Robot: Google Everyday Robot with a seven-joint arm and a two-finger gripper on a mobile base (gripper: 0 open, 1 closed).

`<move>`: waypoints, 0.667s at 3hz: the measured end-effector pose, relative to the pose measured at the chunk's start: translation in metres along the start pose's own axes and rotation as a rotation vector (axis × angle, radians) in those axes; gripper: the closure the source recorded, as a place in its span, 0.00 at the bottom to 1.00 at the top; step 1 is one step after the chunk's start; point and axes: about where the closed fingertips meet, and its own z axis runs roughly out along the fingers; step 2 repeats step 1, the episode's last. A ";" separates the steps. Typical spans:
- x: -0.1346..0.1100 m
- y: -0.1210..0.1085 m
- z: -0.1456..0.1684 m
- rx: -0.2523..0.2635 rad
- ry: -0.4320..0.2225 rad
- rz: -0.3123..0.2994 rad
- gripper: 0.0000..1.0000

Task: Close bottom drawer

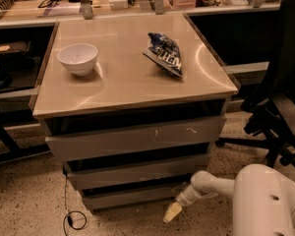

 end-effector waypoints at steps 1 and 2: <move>0.000 0.000 0.000 0.000 0.000 0.000 0.00; 0.000 0.000 0.000 0.000 0.000 0.000 0.00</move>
Offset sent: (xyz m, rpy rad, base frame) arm 0.0000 0.0000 0.0000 0.0000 0.0000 0.0000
